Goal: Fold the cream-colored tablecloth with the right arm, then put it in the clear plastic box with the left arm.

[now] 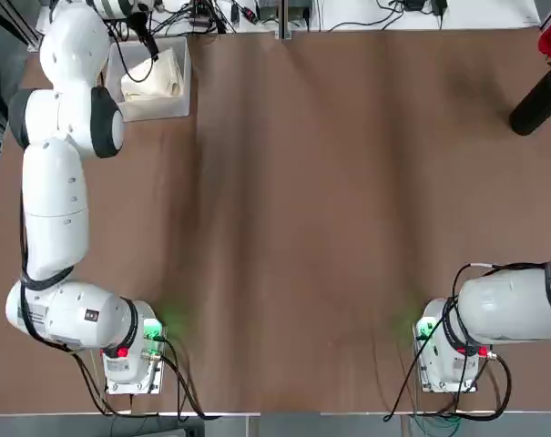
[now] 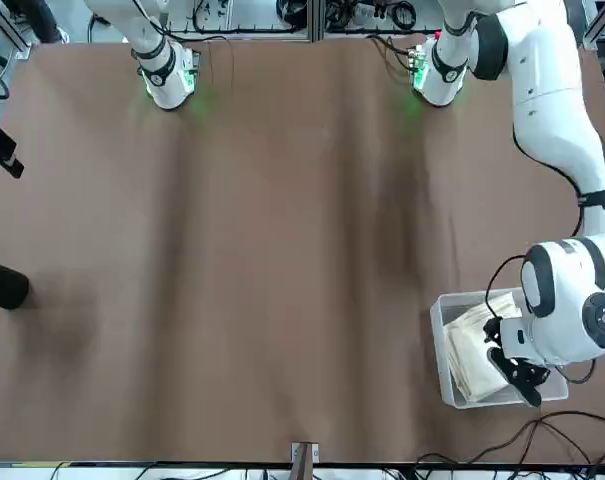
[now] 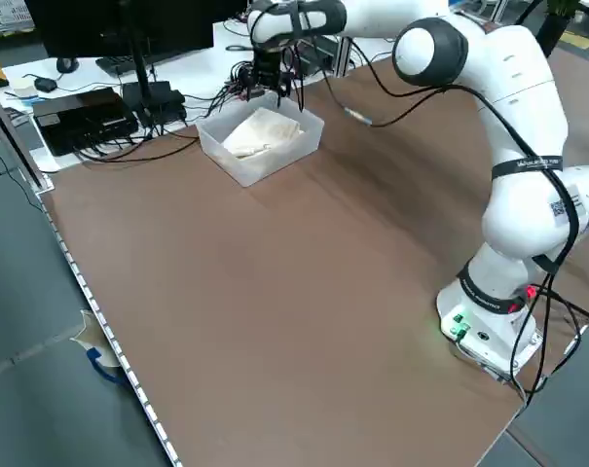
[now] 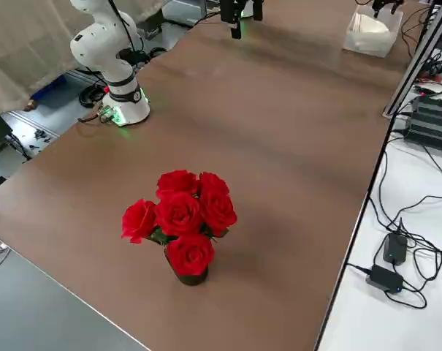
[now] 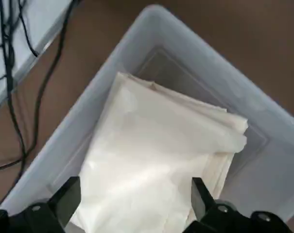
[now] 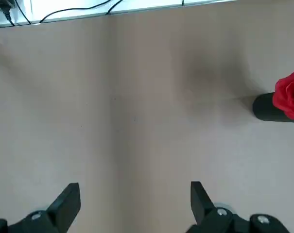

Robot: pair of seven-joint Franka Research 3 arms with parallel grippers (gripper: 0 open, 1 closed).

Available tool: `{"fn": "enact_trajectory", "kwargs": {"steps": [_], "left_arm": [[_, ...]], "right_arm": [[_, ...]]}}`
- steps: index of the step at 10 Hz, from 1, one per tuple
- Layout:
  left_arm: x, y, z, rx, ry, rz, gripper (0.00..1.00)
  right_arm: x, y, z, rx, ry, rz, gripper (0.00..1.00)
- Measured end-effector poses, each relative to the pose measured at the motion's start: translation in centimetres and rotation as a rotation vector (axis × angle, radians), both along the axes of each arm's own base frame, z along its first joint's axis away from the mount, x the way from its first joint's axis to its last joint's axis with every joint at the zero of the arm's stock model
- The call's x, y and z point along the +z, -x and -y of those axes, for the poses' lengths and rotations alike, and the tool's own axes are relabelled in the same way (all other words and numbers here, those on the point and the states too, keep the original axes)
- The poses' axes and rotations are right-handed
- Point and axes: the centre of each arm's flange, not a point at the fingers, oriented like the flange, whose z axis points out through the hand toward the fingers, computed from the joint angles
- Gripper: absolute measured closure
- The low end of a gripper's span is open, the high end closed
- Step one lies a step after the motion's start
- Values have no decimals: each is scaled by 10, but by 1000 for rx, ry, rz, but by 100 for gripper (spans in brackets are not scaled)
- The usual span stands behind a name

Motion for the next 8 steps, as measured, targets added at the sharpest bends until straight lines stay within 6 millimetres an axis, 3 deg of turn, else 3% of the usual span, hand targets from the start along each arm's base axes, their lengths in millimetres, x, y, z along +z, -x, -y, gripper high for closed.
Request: {"fn": "enact_trajectory", "kwargs": {"steps": [2,5,8], "left_arm": [[63,8,-3,67,25,26,0],[176,45,-12,310,83,21,0],[253,94,-33,471,89,-46,0]], "right_arm": [[0,0,0,-1,0,0,0],[0,0,-1,-1,0,-1,0],[0,0,-1,-1,0,-1,0]]}}
